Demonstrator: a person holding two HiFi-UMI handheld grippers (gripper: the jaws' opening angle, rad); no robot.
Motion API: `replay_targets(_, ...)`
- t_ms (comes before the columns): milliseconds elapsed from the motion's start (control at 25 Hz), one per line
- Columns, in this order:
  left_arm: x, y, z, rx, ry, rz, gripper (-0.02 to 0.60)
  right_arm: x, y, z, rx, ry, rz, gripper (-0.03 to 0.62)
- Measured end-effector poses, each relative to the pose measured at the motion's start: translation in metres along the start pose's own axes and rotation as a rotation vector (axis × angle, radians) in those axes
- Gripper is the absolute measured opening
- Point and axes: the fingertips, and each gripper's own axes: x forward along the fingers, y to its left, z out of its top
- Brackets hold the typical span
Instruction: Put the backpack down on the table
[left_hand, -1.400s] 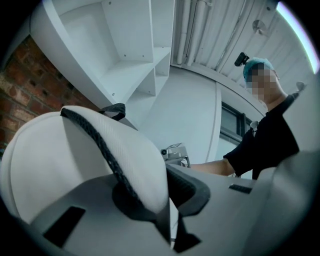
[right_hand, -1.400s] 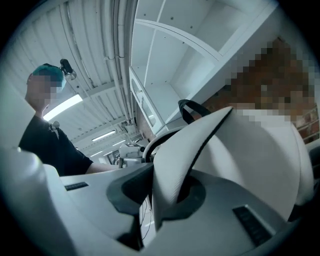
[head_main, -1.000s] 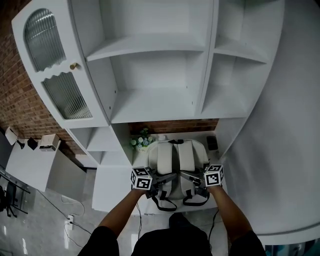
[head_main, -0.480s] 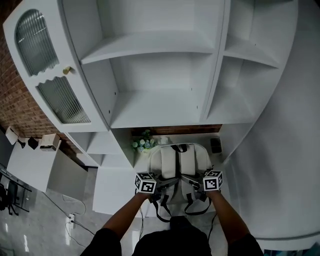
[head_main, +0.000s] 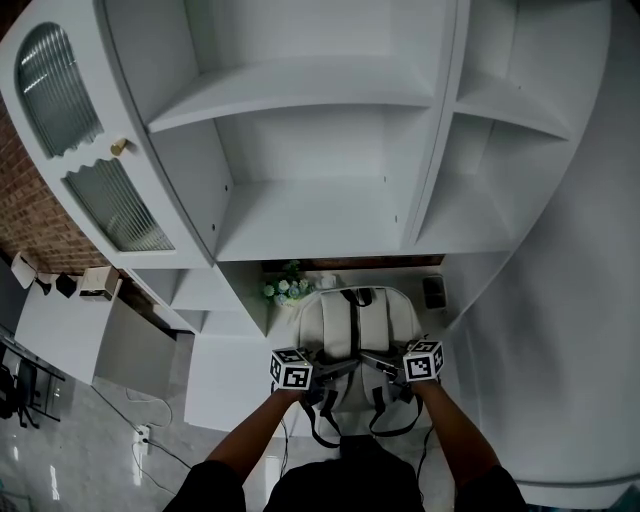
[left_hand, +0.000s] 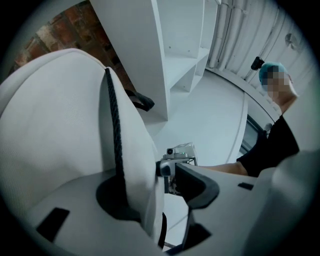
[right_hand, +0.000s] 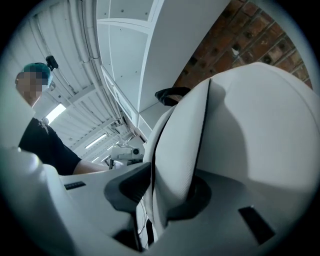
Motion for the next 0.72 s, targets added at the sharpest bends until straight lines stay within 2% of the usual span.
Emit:
replay_targets(160, -0.001, 0.005, 0.0, 0.001, 0.011, 0.018, 0.242, 0.001, -0.003, -0.001, 0.006, 0.018, -0.02, 0.143)
replay_targets(720, -0.015, 0.001, 0.004, -0.004, -0.049, 0.076, 0.282, -0.011, -0.001, 0.002, -0.002, 0.001, -0.157, 0.206)
